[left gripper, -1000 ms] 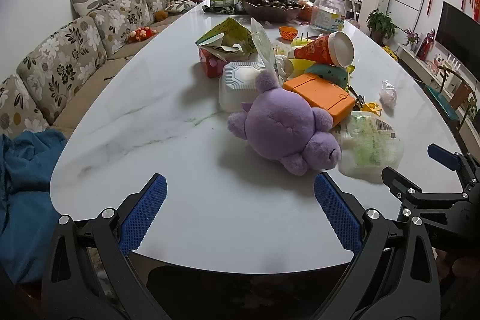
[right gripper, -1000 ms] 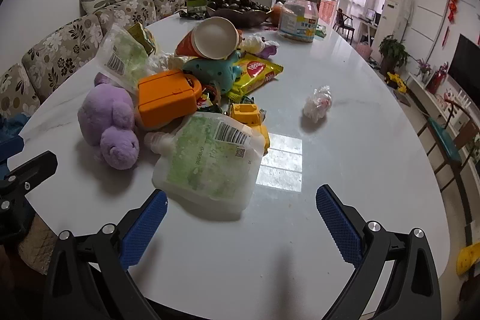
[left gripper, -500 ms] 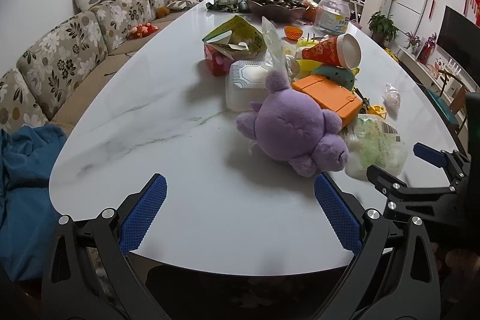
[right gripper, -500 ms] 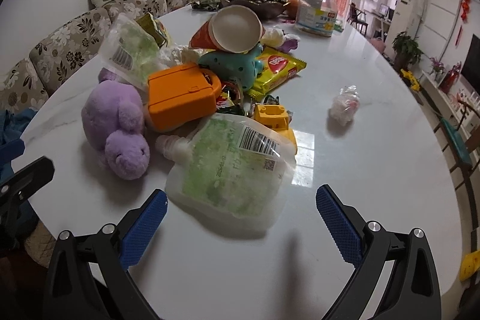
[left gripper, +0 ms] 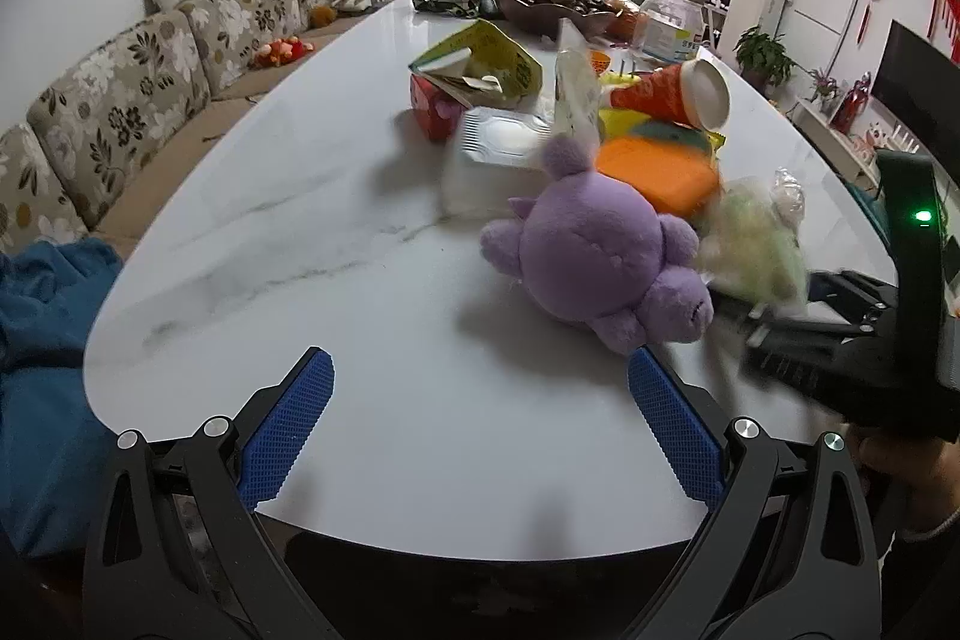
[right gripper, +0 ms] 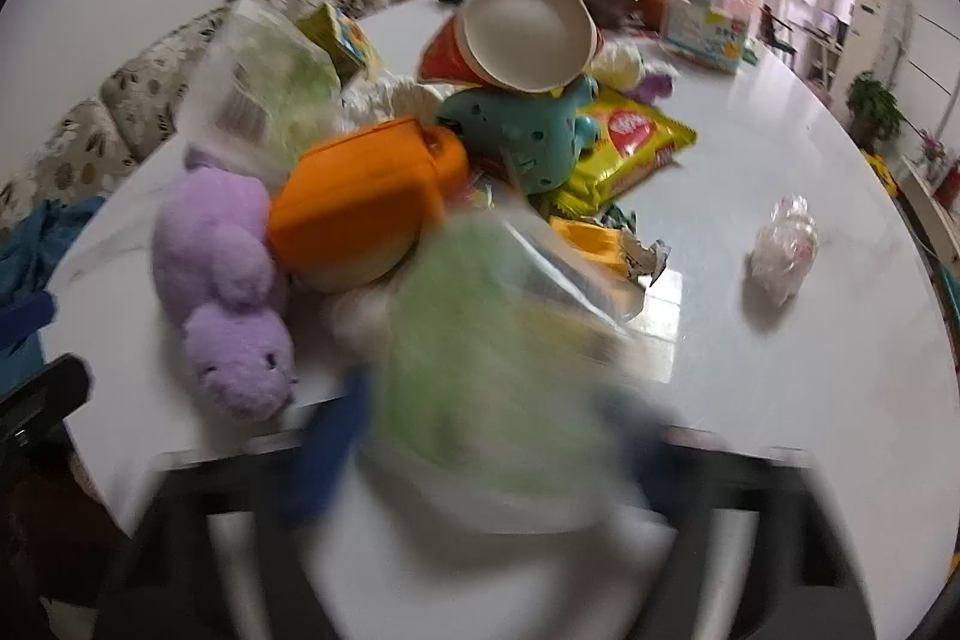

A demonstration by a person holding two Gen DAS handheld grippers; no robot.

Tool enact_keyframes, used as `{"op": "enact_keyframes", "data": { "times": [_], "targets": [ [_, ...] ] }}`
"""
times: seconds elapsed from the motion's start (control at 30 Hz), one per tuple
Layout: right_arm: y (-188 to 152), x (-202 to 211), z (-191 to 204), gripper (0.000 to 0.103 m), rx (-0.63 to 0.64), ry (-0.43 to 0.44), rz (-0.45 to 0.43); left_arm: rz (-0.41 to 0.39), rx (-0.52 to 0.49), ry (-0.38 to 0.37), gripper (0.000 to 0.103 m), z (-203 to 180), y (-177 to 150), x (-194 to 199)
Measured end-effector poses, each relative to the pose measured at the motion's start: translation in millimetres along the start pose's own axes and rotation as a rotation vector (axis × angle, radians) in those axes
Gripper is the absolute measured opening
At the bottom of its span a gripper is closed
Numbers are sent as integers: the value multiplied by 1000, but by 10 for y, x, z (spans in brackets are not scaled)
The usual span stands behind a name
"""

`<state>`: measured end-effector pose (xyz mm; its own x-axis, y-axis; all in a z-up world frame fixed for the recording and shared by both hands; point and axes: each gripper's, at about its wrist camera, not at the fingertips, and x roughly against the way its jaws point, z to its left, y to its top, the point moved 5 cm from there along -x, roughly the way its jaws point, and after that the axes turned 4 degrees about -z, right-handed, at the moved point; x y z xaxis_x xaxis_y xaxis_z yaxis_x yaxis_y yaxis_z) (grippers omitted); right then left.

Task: Collect trash
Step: 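Grasp the purple plush toy with the left tool while the right grasps the green-label plastic bag, then carry both items to the trash bag and open both tools to drop them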

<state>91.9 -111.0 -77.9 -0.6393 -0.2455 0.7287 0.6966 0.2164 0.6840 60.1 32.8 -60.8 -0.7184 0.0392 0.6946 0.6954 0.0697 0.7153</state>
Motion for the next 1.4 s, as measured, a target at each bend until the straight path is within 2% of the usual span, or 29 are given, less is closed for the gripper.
{"op": "enact_keyframes", "data": {
  "times": [0.07, 0.17, 0.27, 0.37, 0.47, 0.53, 0.63, 0.7, 0.77, 0.83, 0.87, 0.9, 1.0, 1.1, 1.2, 1.27, 1.4],
  "targets": [
    [-33, 31, -33, 21, -38, 70, 12, 3, 8, -22, 96, -1, -21, -17],
    [-98, 93, -65, 20, -34, 77, 3, -2, -5, -46, 96, -42, -34, -40],
    [-171, 230, -88, 20, -74, 145, -28, -33, -54, -68, 96, -130, -14, -23],
    [-268, 481, -146, 20, -98, 158, -73, -96, -122, -128, 96, -297, 75, 18],
    [-367, 629, -273, 21, -149, 165, -96, -111, -160, -184, 96, -499, 184, -61],
    [-432, 686, -365, 21, -166, 153, -98, -100, -143, -158, 96, -574, 275, -206],
    [-533, 750, -494, 22, -200, 151, -93, -27, -69, -121, 96, -605, 379, -511],
    [-596, 760, -577, 22, -215, 138, -89, 16, -38, -18, 96, -559, 428, -725],
    [-640, 745, -632, 22, -225, 136, -82, 63, -42, 33, 97, -516, 412, -894],
    [-667, 709, -656, 22, -243, 152, -74, 46, -53, 37, 93, -504, 398, -954],
    [-675, 695, -646, 22, -249, 165, -70, 24, -76, 34, 72, -509, 401, -903],
    [-685, 694, -628, 22, -249, 170, -71, 8, -100, 30, 61, -505, 394, -852],
    [-684, 713, -547, 22, -236, 180, -80, -51, -58, -63, 59, -398, 384, -579],
    [-662, 773, -439, 22, -219, 192, -93, -160, -92, -89, 59, -337, 380, -115],
    [-619, 864, -321, 22, -205, 216, -110, -238, -118, -187, 59, -357, 338, 434],
    [-594, 997, -212, 22, -189, 240, -130, -298, -174, -238, 60, -425, 235, 859],
    [-675, 1352, 43, 23, -134, 304, -140, -304, -251, -349, 62, -587, -136, 1356]
  ]
}}
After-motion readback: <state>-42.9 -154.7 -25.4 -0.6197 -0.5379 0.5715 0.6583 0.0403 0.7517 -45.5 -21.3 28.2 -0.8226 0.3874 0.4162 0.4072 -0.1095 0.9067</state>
